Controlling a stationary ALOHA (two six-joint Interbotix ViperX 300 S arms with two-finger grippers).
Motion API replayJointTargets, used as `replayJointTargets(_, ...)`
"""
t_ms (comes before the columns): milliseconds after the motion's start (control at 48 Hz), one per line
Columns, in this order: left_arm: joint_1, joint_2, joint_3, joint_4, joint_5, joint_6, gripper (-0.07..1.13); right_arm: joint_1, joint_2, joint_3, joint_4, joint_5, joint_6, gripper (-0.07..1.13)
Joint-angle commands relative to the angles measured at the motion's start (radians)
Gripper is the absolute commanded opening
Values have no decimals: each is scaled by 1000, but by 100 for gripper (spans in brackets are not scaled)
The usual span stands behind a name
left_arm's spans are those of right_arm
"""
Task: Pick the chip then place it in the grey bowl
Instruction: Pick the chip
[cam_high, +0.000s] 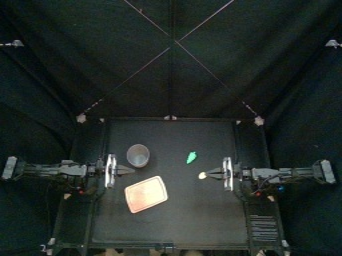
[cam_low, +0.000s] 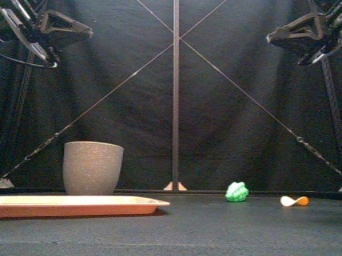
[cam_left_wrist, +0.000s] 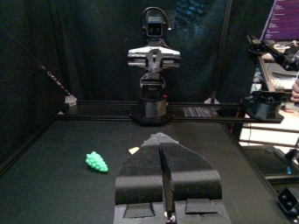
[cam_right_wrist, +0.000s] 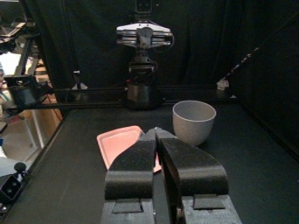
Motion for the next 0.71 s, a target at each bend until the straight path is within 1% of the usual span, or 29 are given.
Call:
replayJointTargets(21, 18, 14, 18, -5, -8, -3, 1, -3, 38, -5, 29, -3, 26, 8)
replayJointTargets(62, 18, 14, 23, -6, -8, -2, 0, 0, 52, 3, 66, -2, 52, 8)
replayJointTargets(146, 18, 14, 29, -11, -8, -2, 0, 2, 84, 28, 186, -2, 130, 8)
replayJointTargets(229, 20, 14, 34, -14, -9, -2, 0, 9, 117, 67, 313, -2, 238, 9)
replayJointTargets(250, 20, 14, 35, -14, -8, 0, 0, 15, 127, 83, 354, -2, 279, 9)
replayJointTargets(312, 21, 14, 41, -14, -8, 0, 0, 37, 147, 114, 420, -2, 357, 9)
replayJointTargets(396, 26, 14, 46, -14, -9, -2, 0, 75, 173, 140, 463, -5, 454, 9)
replayJointTargets(479, 28, 14, 49, -14, -9, 0, 0, 94, 196, 150, 491, -3, 535, 9)
replayJointTargets(583, 31, 14, 55, -14, -8, 0, 0, 98, 236, 161, 518, 5, 644, 9)
replayJointTargets(604, 31, 14, 55, -14, -8, 0, 0, 98, 241, 161, 522, 6, 653, 9)
replayJointTargets(708, 34, 14, 64, -14, -5, 0, 0, 92, 298, 167, 577, 37, 762, 10)
